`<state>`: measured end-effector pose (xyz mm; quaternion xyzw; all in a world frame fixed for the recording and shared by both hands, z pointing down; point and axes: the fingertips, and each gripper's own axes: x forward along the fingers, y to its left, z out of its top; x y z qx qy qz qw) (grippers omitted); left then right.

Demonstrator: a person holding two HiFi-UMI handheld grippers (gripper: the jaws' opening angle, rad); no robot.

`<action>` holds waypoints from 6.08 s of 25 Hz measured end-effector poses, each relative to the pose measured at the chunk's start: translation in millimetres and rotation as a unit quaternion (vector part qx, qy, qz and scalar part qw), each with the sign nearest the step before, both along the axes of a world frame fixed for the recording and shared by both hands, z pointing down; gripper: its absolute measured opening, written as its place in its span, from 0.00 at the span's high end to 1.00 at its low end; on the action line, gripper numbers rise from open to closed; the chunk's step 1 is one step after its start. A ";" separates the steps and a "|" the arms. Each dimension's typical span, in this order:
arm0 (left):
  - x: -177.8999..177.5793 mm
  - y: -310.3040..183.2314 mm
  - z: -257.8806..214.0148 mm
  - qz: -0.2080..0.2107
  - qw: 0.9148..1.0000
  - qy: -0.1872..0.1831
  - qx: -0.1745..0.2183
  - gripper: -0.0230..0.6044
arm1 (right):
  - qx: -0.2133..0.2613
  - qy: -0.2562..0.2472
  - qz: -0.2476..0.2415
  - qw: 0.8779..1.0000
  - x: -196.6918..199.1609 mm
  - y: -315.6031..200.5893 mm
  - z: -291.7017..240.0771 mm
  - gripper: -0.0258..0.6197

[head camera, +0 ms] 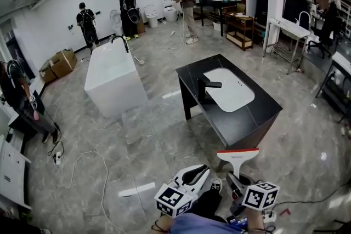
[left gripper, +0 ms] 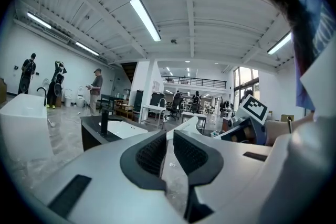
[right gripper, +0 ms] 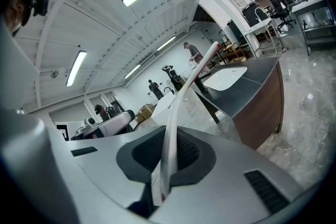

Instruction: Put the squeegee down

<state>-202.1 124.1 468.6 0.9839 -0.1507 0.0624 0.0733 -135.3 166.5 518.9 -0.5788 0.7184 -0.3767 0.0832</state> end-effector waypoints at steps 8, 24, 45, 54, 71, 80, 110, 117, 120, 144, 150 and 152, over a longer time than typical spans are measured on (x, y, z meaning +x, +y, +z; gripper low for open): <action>58.5 -39.5 -5.9 0.030 1.000 0.007 0.002 0.89 | 0.003 0.005 0.054 0.999 68.1 -27.4 -7.5 0.91; 191.5 -146.5 -2.7 0.075 0.997 -0.014 0.004 0.89 | -0.021 0.006 0.102 0.995 197.9 -120.5 -2.1 0.91; 282.1 -220.3 9.9 0.103 0.995 -0.005 -0.005 0.89 | -0.052 -0.011 0.113 0.992 274.2 -184.9 8.6 0.91; 294.3 -217.2 21.9 0.106 0.994 -0.020 -0.031 0.89 | -0.064 -0.032 0.105 0.992 286.4 -189.5 13.0 0.91; 348.1 -280.1 25.8 -0.007 0.998 -0.044 -0.033 0.89 | -0.077 -0.029 -0.032 0.996 399.3 -296.9 37.0 0.91; 403.0 -309.5 31.5 -0.037 0.997 -0.063 -0.033 0.89 | -0.117 -0.010 -0.100 0.988 460.3 -362.8 69.1 0.91; 406.9 -347.6 48.5 -0.117 0.987 -0.086 -0.070 0.89 | -0.215 -0.117 -0.152 0.958 504.9 -527.2 173.8 0.91; 395.2 -350.7 48.9 -0.133 0.985 -0.086 -0.072 0.89 | -0.204 -0.122 -0.137 0.962 518.5 -526.4 182.6 0.91; 392.8 -351.1 48.3 -0.134 0.984 -0.088 -0.075 0.89 | -0.213 -0.090 -0.138 0.963 517.9 -526.8 181.9 0.90; 365.4 -345.7 45.3 -0.141 0.983 -0.093 -0.070 0.89 | -0.218 0.349 -0.092 0.907 532.0 -506.5 184.3 0.44; 354.1 -347.7 43.2 -0.144 0.984 -0.087 -0.066 0.89 | -0.199 0.309 -0.031 0.930 550.1 -493.8 157.8 0.44; 351.7 -345.9 43.6 -0.142 0.984 -0.086 -0.066 0.89 | -0.171 0.283 -0.015 0.944 547.0 -487.5 139.1 0.44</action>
